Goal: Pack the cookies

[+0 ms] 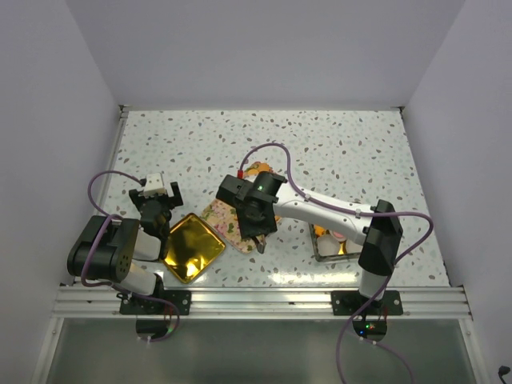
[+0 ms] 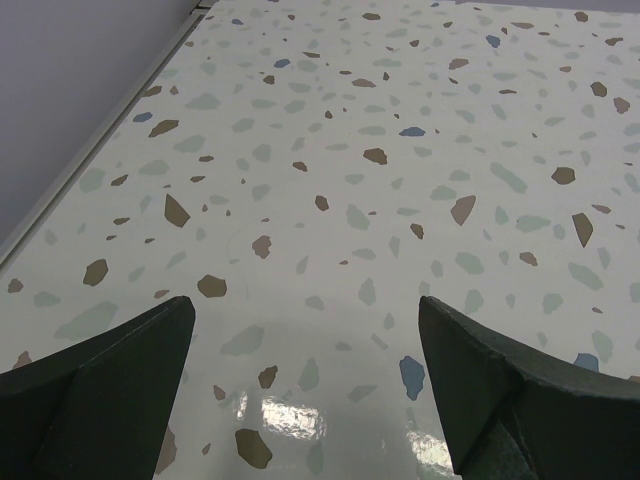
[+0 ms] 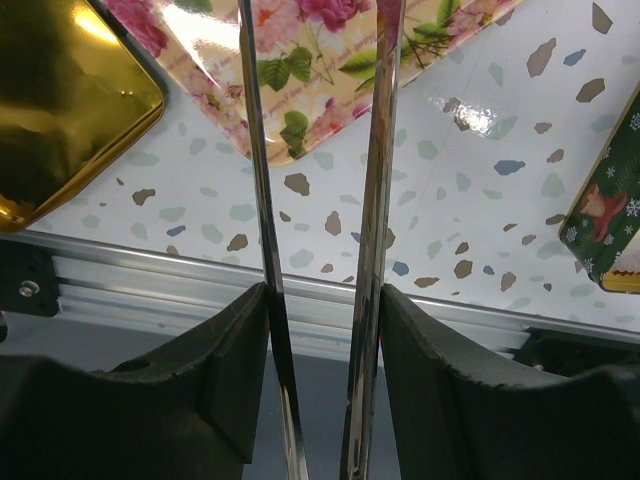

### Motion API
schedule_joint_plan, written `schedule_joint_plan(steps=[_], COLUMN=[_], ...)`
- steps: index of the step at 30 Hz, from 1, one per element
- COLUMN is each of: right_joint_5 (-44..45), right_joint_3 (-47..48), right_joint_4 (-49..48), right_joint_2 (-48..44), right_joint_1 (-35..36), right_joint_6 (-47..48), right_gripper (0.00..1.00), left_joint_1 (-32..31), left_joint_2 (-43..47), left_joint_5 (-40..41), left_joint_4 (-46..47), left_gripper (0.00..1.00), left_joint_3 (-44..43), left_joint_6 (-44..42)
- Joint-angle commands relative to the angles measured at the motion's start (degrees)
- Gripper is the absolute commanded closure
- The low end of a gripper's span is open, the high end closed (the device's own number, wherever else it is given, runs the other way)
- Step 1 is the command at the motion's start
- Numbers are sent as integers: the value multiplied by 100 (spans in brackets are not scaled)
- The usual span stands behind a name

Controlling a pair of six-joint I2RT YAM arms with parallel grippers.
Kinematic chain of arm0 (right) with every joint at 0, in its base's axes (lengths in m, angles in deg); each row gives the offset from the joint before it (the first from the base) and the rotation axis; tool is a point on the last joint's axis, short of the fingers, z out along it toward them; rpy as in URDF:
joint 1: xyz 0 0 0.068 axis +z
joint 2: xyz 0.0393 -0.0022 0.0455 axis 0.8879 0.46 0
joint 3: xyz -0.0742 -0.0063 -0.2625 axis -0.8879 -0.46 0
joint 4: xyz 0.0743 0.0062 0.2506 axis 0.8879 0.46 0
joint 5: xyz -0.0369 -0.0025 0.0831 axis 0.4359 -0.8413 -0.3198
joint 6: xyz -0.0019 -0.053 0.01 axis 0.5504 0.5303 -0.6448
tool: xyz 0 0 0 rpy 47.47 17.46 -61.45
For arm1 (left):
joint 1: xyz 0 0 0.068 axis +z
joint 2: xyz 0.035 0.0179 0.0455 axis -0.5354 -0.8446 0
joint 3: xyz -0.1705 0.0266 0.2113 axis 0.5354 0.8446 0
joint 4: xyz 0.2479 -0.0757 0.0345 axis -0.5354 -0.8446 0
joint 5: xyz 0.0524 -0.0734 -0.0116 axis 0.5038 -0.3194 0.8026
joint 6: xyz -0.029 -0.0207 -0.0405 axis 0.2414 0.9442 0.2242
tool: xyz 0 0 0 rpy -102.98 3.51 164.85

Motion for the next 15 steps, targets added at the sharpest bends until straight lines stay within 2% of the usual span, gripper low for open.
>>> schedule_joint_plan(steps=[1, 15], right_joint_5=[124, 89], right_joint_3=[149, 254], right_joint_4=[103, 129], right_joint_2=[54, 89], right_joint_1=[-15, 2], right_joint_6=[-88, 44], right_gripper=[51, 51], left_joint_1=[-2, -2], left_joint_2=[-18, -18], left_joint_5=[126, 126], left_joint_4=[749, 749], left_gripper=[0, 0], left_joint_3=[-113, -113], left_joint_6=[-79, -79])
